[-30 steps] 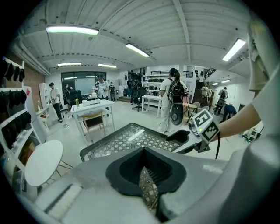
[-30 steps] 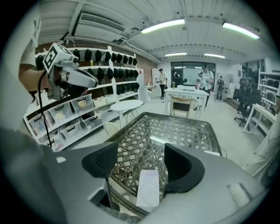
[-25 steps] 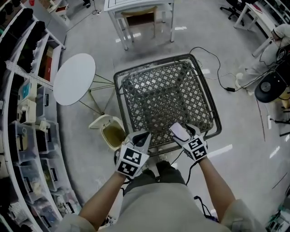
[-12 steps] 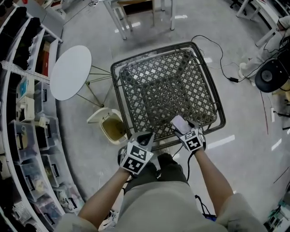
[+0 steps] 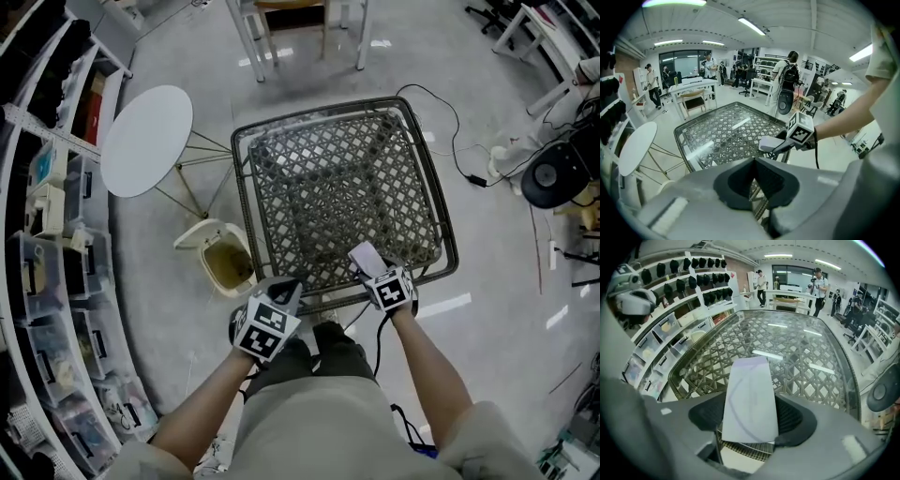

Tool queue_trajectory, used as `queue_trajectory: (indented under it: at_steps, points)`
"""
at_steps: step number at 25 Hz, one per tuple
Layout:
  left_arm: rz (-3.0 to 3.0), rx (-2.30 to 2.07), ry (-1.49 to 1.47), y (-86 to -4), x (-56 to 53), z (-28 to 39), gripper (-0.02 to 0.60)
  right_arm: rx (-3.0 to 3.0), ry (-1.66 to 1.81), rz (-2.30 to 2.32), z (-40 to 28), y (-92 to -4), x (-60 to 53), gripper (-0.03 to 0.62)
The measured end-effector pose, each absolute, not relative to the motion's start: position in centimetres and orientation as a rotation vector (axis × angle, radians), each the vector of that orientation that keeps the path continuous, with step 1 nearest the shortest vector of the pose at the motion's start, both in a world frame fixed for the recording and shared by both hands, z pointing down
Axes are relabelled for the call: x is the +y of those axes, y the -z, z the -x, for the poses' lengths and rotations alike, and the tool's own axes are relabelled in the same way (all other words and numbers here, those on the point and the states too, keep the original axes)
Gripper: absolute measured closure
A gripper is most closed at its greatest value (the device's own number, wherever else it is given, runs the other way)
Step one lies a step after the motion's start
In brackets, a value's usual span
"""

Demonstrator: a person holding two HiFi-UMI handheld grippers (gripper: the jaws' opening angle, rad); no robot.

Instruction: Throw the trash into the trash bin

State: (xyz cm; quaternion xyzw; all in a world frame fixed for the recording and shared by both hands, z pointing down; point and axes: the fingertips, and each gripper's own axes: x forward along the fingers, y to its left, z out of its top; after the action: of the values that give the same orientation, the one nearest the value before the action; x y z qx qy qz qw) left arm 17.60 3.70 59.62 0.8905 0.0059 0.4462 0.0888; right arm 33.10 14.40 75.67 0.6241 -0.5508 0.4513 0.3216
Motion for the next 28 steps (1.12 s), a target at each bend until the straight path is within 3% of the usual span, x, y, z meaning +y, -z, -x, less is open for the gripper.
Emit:
queue_trajectory:
  at_steps: [14, 21, 28]
  points:
    - [-2.742, -0.327, -1.166, -52.2, -4.5, -10.9, 0.580, -1.685, -0.910, -1.705, -31.7, -58.6, 5.3, 0.278]
    - [-2.703, -0.567, -1.063, -49.4, -9.2, -4.8, 0.580, -1.877, -0.742, -1.611, -25.2, -51.9, -1.6, 0.278]
    - [-2.629, -0.730, -1.051, -49.5, -11.8, 1.8, 0.580, -2.023, -0.669, -1.441, -17.4, -50.9, -7.8, 0.278]
